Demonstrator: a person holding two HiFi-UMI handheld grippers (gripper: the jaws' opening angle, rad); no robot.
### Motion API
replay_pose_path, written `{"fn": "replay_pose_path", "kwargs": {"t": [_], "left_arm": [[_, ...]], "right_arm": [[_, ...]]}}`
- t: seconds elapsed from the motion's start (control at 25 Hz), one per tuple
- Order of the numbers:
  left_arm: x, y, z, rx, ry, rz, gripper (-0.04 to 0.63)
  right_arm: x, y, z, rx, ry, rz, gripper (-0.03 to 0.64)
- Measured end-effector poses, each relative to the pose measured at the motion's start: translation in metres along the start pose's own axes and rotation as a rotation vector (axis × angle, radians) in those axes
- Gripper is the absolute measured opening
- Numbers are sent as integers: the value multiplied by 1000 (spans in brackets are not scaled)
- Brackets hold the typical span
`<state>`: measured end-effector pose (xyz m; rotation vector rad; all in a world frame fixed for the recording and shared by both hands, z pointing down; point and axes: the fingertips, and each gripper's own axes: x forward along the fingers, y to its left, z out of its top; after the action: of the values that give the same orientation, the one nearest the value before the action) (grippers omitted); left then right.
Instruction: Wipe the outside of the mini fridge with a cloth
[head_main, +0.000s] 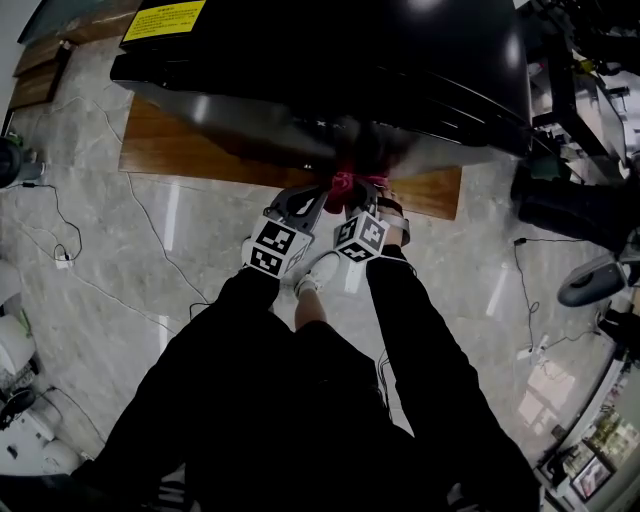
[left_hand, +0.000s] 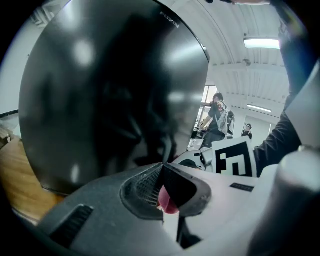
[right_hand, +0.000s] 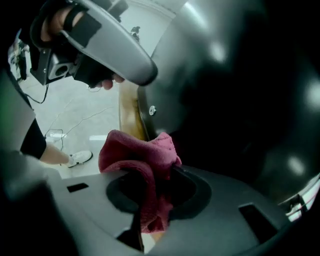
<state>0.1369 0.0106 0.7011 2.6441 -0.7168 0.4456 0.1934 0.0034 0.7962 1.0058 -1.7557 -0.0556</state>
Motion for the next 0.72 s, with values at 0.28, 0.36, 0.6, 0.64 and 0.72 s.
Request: {"fn": "replay_pose_path", "kwargs": {"t": [0.28,0.36,0.6,0.64,0.72], "left_arm": [[-58,0,34,6,-61,59,5],[-79,-1,55,-6,-101,79,5],[-148,-27,127,42,-203,94,5],[-158,-30,136,47,-213,92,5],[-179,-35,151,55,-230,95,5]], "right_arm": [[-67,-23,46,265,-213,62,102],[-107,-37,72,425,-335,98,103],[-210,-56,144,626,-600,200,104],[-221,-53,155,648,-625,228,104],[-239,-42,177,681,-669,284,104]]}}
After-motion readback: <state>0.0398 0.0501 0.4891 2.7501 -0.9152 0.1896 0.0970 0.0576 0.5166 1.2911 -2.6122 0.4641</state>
